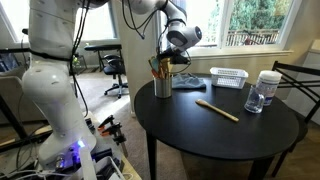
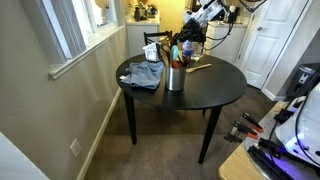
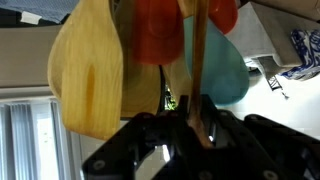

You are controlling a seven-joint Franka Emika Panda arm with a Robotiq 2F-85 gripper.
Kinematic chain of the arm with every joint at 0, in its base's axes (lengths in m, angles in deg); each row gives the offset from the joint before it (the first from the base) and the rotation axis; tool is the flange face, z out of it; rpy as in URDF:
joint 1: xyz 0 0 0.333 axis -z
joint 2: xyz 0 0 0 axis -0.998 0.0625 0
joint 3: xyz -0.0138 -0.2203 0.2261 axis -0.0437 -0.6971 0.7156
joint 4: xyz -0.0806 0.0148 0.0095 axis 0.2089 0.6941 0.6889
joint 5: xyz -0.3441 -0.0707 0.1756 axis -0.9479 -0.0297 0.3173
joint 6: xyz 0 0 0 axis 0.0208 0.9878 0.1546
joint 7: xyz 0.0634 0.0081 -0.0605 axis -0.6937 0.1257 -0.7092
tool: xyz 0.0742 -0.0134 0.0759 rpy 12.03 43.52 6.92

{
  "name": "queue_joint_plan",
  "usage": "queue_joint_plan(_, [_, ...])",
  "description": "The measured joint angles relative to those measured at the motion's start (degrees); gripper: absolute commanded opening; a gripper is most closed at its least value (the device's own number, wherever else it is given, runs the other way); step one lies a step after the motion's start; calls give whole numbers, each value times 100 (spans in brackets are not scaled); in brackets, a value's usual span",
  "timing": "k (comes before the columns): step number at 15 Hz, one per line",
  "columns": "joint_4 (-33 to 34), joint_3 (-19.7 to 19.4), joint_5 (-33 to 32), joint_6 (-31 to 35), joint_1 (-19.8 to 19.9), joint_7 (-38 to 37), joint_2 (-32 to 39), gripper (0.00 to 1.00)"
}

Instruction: Put the wooden spoon into the metal bucket

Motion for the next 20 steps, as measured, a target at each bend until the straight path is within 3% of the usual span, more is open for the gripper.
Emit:
queue_joint_plan(2, [-19, -62, -55, 115, -14, 12, 1, 49])
queue_joint_plan(10, [-69, -129, -435, 622, -90, 22, -10, 98])
queue_joint_plan(20, [-596, -189, -495, 958, -90, 481, -511, 100])
